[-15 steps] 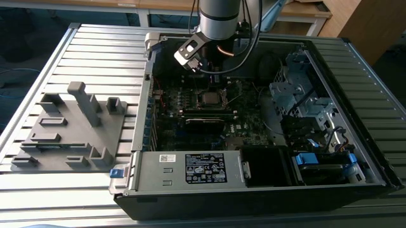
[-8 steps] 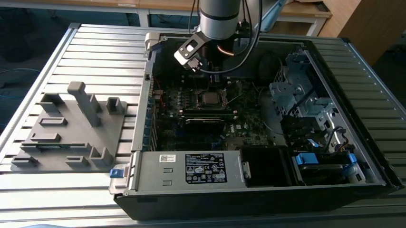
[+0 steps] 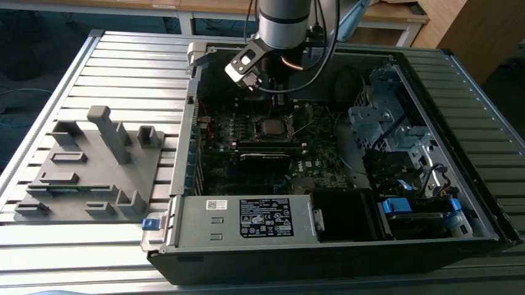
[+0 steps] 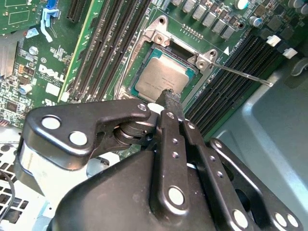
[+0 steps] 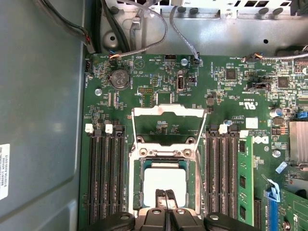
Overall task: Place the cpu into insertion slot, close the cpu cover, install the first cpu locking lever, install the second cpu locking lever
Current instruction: 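Close the cpu cover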
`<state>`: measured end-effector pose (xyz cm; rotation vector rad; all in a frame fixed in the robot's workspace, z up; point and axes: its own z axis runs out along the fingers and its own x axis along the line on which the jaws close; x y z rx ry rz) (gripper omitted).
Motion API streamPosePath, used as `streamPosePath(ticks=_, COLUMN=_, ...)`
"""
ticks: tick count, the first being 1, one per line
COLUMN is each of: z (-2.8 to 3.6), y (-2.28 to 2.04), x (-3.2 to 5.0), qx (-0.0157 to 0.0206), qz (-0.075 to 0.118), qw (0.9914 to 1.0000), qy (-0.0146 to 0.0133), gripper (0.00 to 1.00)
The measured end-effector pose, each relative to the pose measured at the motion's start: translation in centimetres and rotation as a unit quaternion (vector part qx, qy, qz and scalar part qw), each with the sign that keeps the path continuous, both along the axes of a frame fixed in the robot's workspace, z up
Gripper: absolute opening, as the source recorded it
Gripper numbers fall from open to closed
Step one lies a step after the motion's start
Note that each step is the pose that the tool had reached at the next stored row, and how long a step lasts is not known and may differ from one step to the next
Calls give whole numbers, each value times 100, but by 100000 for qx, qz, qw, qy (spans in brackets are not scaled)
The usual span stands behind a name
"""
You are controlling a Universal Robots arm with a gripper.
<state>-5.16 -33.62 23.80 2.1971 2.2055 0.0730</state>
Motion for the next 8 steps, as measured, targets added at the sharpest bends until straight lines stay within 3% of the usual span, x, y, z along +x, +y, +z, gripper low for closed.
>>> streamPosePath(ticks=8, z=110, y=0, x=0, qx=6, qz=-1, qw=100000, qy=-1, gripper=10)
